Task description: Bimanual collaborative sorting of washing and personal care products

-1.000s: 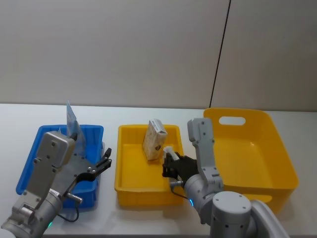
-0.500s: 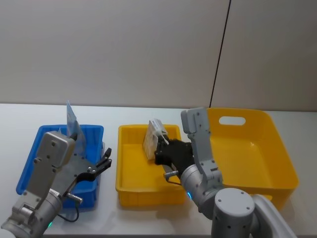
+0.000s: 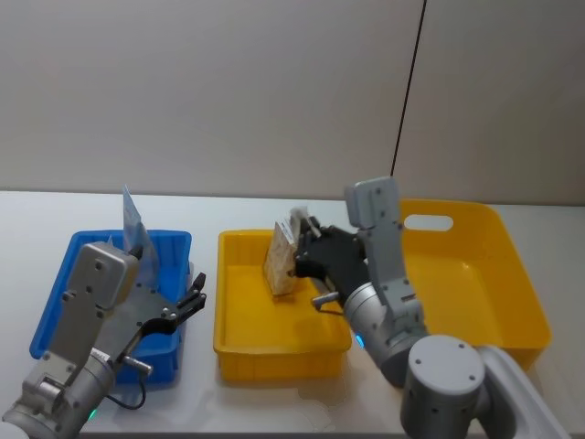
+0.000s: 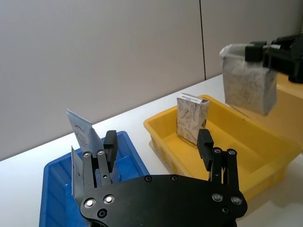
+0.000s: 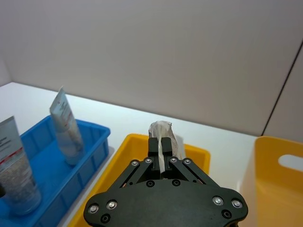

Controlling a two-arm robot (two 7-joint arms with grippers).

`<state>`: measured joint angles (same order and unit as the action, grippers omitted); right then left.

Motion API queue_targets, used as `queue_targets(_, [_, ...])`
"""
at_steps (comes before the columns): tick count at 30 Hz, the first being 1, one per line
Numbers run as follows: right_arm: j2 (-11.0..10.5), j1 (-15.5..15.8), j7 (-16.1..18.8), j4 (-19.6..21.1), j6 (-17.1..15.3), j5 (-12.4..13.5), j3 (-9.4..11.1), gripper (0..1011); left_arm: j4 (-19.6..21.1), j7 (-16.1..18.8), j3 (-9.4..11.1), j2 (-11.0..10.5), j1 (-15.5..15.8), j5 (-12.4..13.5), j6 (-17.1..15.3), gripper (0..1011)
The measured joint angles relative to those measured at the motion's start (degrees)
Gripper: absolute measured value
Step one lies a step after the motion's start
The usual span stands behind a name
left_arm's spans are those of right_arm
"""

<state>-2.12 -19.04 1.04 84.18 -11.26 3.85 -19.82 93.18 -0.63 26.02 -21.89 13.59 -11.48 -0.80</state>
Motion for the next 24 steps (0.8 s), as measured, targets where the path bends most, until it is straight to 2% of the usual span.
queue_targets(11, [-0.93,0.84,-3.47,3.59,-1.76,-2.47,2.26,25,0.0,0.0,0.0,0.0,0.0,0.0,0.0,1001])
queue_targets(24, [-2.78,3.92,-7.08,9.07,-5.78,-4.01,7.32,25,0.0,0.0,0.0,0.0,0.0,0.0,0.0,1002])
